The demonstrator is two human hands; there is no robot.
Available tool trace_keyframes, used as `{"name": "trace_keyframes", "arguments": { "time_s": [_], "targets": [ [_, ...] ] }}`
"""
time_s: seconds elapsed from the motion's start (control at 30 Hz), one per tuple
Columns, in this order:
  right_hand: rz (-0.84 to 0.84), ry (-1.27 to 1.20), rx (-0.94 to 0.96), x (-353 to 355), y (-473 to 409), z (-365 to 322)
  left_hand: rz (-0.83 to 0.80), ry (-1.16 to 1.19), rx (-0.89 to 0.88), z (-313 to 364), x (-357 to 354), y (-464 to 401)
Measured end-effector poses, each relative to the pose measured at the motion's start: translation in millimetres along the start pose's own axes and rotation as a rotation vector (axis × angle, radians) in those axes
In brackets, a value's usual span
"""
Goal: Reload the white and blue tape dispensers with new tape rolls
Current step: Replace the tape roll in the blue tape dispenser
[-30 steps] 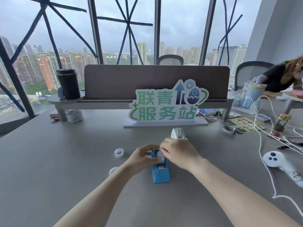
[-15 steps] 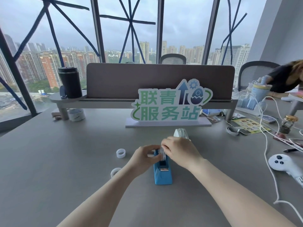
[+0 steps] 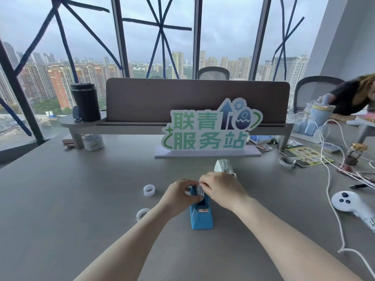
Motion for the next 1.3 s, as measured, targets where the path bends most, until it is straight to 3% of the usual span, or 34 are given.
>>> {"name": "trace_keyframes", "arguments": {
  "time_s": [0.17,0.63,0.8,1.3],
  "targets": [
    [0.002,-0.025,-0.015,-0.2,1.1,0.0,-0.019,0.152,0.003,-4.0,-0.3,-0.1],
    [-0.013,-0.115,-0.015,1.8,9.9,0.3,-0.004,0.134,-0.009,-4.0,-5.6,-0.6],
    [-0.013,-0.108,-0.018,3.6,9.7,-0.5,0.017,0.260,0.023,-6.5,-8.3,2.3],
    [-0.062,-0.158,-0.054,5.6,16.6,-2.2,-0.002,0.128,0.023,-0.2,-9.1,-2.5]
  ]
}}
Point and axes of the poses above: each hand's wrist, its own y-axis away from the middle knuckle, its own x-axis out of the back of the hand, z = x × y, the point moved 1 cm from there along -y, towards the middle knuckle, and after that the axes turned 4 degrees about y, right-handed, at the moved point
